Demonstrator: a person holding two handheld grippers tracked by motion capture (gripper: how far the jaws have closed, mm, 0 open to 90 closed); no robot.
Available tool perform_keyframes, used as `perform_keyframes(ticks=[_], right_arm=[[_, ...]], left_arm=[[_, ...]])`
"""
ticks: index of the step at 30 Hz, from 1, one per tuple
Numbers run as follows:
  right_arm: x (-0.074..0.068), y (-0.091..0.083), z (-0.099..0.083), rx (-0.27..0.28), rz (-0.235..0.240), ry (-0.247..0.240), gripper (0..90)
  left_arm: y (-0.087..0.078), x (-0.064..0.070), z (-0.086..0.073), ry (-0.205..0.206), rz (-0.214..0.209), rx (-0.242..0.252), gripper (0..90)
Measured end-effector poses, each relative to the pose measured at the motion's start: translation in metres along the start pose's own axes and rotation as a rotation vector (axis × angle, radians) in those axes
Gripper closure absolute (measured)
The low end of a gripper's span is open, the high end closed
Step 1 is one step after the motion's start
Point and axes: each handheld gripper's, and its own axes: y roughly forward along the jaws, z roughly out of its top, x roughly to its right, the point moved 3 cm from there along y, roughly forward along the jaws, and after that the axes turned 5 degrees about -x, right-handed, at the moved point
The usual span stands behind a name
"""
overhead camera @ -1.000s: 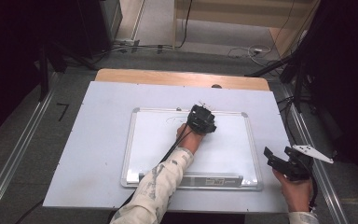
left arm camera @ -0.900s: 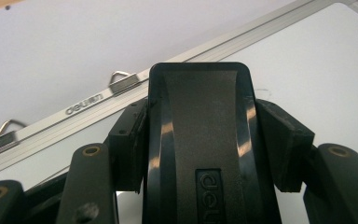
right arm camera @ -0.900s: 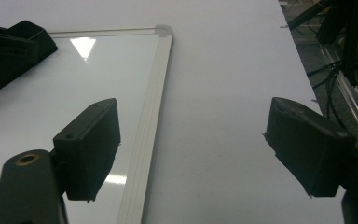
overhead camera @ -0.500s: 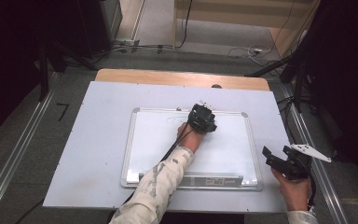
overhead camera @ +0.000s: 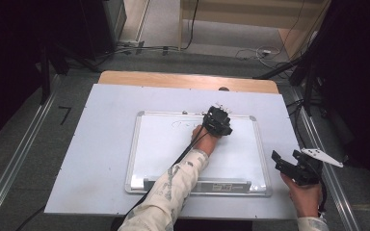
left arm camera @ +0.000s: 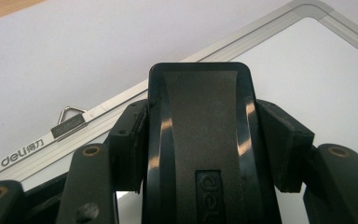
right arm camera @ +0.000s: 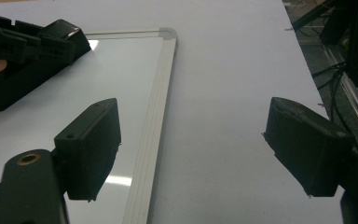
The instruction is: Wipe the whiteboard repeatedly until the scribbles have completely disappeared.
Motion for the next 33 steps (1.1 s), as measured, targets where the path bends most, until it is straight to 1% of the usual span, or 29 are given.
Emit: perform_keyframes(ticks=[6, 11, 15, 20, 22, 27, 33], right_arm=[[0.001, 0.000, 0.000, 0.001, -0.001, -0.005, 17.0], [0.000, -0.001, 0.000, 0.002, -0.001, 0.000, 17.0], [0.000, 0.000, -0.001, -0.002, -0.005, -0.003, 17.0], [0.000, 0.000, -0.001, -0.004, -0.009, -0.001, 17.0], [0.000, 0.000, -0.001, -0.004, -0.010, -0.002, 17.0], [-0.001, 0.000, -0.001, -0.005, -0.008, -0.001, 17.3], [-0.002, 0.001, -0.001, -0.003, -0.006, -0.008, 17.5]], left_arm=[[-0.001, 0.000, -0.001, -0.002, -0.005, -0.003, 40.7], [-0.005, -0.006, -0.006, -0.002, -0.013, -0.006, 40.7], [-0.010, -0.014, -0.012, -0.010, -0.007, -0.008, 40.7], [-0.016, -0.028, -0.019, -0.021, 0.007, -0.014, 40.6], [-0.017, -0.033, -0.021, -0.032, 0.010, -0.013, 40.6], [-0.017, -0.031, -0.020, -0.037, 0.021, -0.015, 40.6], [-0.012, -0.021, -0.015, -0.028, 0.013, -0.012, 40.6]])
